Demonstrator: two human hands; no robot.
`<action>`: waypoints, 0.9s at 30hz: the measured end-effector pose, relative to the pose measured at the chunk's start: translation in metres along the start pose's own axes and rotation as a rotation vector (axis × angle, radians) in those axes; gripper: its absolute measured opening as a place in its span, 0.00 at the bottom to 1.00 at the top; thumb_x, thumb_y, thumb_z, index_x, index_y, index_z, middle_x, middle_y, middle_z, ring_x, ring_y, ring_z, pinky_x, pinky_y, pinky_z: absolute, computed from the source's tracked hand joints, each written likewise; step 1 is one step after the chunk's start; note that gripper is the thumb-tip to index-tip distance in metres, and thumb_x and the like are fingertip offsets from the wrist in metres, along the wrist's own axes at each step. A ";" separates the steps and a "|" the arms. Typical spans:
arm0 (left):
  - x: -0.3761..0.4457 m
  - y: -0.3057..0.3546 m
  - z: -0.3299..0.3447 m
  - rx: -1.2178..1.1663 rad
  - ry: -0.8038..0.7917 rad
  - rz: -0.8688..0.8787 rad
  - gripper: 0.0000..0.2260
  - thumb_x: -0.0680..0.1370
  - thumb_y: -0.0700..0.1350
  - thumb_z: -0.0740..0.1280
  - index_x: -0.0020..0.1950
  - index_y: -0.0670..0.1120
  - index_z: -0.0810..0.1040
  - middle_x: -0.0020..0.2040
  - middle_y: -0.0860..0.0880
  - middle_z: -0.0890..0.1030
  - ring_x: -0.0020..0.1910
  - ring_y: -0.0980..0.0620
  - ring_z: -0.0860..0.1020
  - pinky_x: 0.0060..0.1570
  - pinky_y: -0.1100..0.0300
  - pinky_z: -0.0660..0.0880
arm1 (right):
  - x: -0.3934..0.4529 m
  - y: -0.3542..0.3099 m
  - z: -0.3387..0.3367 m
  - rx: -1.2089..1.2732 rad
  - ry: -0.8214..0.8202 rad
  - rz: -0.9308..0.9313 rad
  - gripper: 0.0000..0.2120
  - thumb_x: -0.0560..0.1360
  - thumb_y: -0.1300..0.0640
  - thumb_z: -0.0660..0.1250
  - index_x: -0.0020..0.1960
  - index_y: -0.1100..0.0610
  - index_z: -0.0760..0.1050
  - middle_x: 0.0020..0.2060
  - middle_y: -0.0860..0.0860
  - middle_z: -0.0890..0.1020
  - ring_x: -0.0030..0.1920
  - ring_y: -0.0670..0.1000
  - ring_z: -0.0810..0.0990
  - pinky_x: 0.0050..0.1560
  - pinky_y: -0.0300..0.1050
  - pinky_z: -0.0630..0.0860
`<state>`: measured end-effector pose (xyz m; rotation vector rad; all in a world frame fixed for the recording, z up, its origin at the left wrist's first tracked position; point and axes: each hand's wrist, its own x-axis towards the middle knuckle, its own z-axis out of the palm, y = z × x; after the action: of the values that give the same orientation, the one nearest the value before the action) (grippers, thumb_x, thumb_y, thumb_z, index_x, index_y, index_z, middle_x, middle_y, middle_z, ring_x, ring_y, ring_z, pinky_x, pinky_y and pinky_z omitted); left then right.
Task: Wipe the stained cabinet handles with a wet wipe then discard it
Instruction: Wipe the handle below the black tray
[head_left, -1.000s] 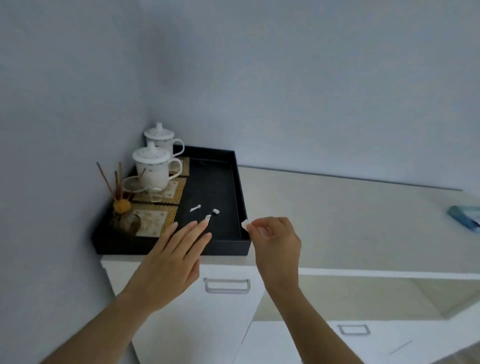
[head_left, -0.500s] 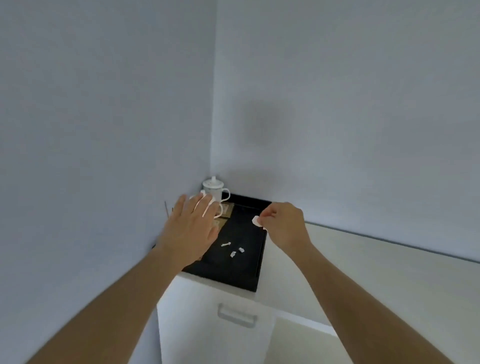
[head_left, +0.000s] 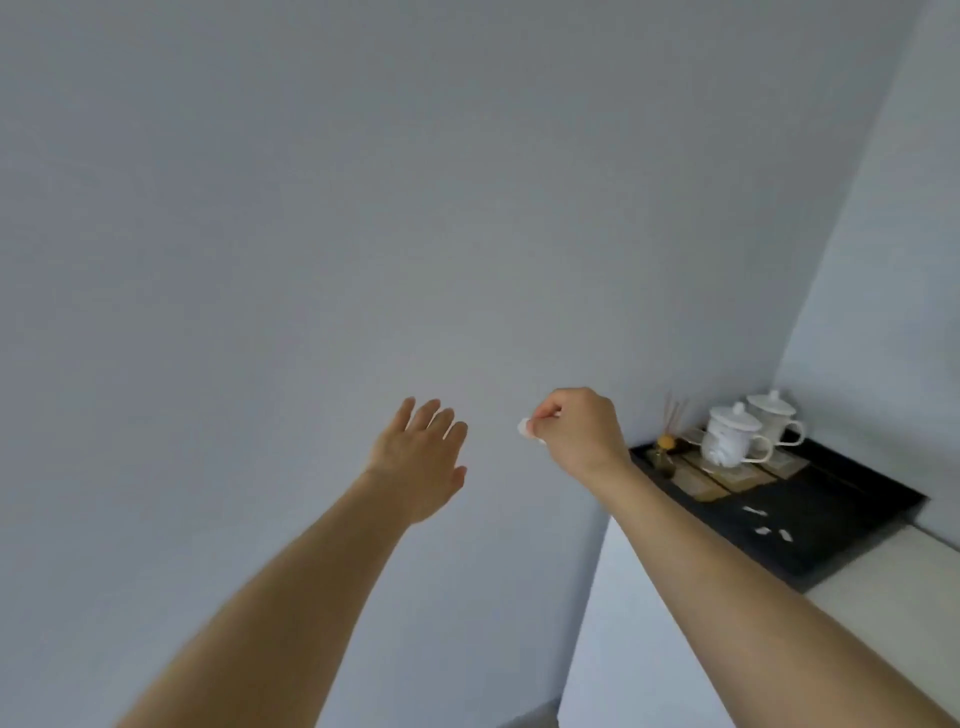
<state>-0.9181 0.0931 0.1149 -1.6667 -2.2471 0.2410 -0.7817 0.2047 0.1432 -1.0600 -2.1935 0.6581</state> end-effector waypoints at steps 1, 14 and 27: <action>-0.028 -0.023 0.001 -0.004 -0.012 -0.064 0.26 0.84 0.55 0.49 0.78 0.45 0.49 0.78 0.47 0.50 0.77 0.47 0.45 0.74 0.49 0.39 | -0.008 -0.026 0.020 0.024 -0.042 -0.043 0.06 0.70 0.58 0.73 0.39 0.61 0.80 0.37 0.52 0.81 0.42 0.54 0.80 0.43 0.42 0.74; -0.559 -0.253 -0.007 0.059 -0.185 -0.860 0.25 0.84 0.54 0.52 0.78 0.47 0.51 0.78 0.48 0.50 0.77 0.48 0.45 0.74 0.51 0.39 | -0.339 -0.410 0.258 0.305 -0.601 -0.648 0.07 0.70 0.56 0.72 0.39 0.60 0.79 0.40 0.55 0.82 0.43 0.54 0.80 0.45 0.44 0.77; -0.973 -0.351 -0.028 0.186 -0.344 -1.408 0.24 0.83 0.54 0.55 0.76 0.47 0.56 0.76 0.49 0.56 0.76 0.49 0.49 0.74 0.52 0.43 | -0.668 -0.692 0.381 0.461 -0.901 -1.145 0.06 0.72 0.56 0.71 0.42 0.59 0.80 0.43 0.55 0.83 0.45 0.53 0.80 0.46 0.42 0.75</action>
<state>-0.9692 -0.9399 0.0978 0.2919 -2.8992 0.3393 -1.0728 -0.7883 0.1286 0.9052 -2.6027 1.0610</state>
